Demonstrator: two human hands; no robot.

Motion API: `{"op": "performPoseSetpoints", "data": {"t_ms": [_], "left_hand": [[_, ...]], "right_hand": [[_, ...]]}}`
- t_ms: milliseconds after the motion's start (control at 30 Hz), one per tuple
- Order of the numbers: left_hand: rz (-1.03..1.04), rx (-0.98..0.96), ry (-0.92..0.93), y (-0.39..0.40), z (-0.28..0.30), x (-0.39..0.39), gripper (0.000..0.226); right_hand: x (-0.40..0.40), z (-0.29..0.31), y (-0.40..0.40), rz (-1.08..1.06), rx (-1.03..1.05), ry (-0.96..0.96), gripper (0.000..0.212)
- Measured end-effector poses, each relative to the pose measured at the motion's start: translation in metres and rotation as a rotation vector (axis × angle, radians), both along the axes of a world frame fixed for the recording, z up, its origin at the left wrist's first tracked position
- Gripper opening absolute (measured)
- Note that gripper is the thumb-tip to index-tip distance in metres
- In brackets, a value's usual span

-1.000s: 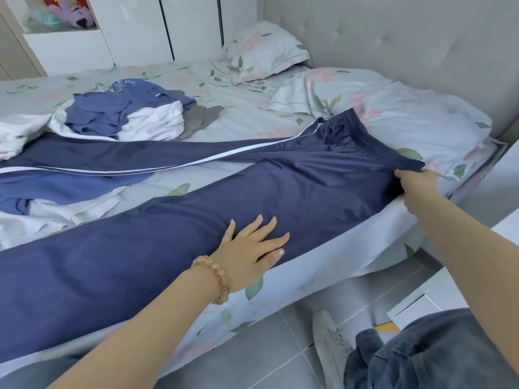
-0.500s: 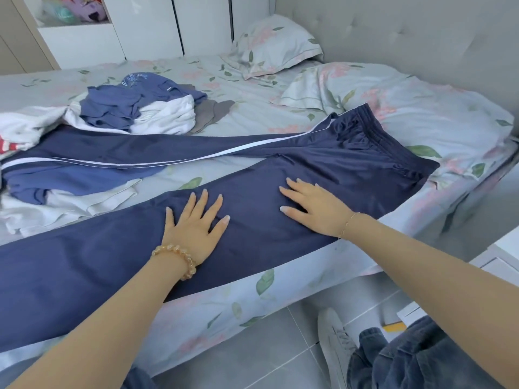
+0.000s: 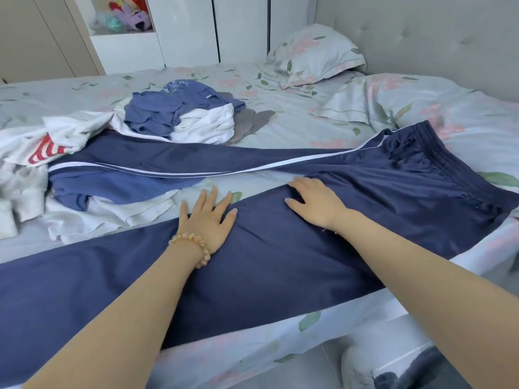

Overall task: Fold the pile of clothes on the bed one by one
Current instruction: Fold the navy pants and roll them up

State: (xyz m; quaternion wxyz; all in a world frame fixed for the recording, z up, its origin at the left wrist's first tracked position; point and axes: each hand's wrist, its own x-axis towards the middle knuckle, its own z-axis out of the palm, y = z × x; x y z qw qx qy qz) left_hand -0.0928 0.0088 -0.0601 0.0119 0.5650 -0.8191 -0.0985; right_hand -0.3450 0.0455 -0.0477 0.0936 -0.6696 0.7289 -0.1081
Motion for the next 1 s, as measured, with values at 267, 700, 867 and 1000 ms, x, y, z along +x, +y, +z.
{"op": "performPoseSetpoints", "data": {"t_ms": [267, 700, 867, 1000], "left_hand": [[-0.022, -0.013, 0.067, -0.003, -0.003, 0.001, 0.054], [0.586, 0.767, 1.823, -0.023, 0.045, 0.043, 0.056], [0.637, 0.891, 2.160, -0.024, 0.052, 0.055, 0.049], [0.621, 0.773, 2.219, -0.019, 0.061, 0.057, 0.036]], "right_hand": [[0.044, 0.005, -0.092, -0.086, -0.348, 0.162, 0.046], [0.054, 0.057, -0.040, 0.295, -0.711, 0.032, 0.029], [0.049, 0.053, 0.032, 0.560, -0.697, 0.172, 0.031], [0.031, 0.028, 0.079, 0.641, -0.642, 0.340, 0.037]]}}
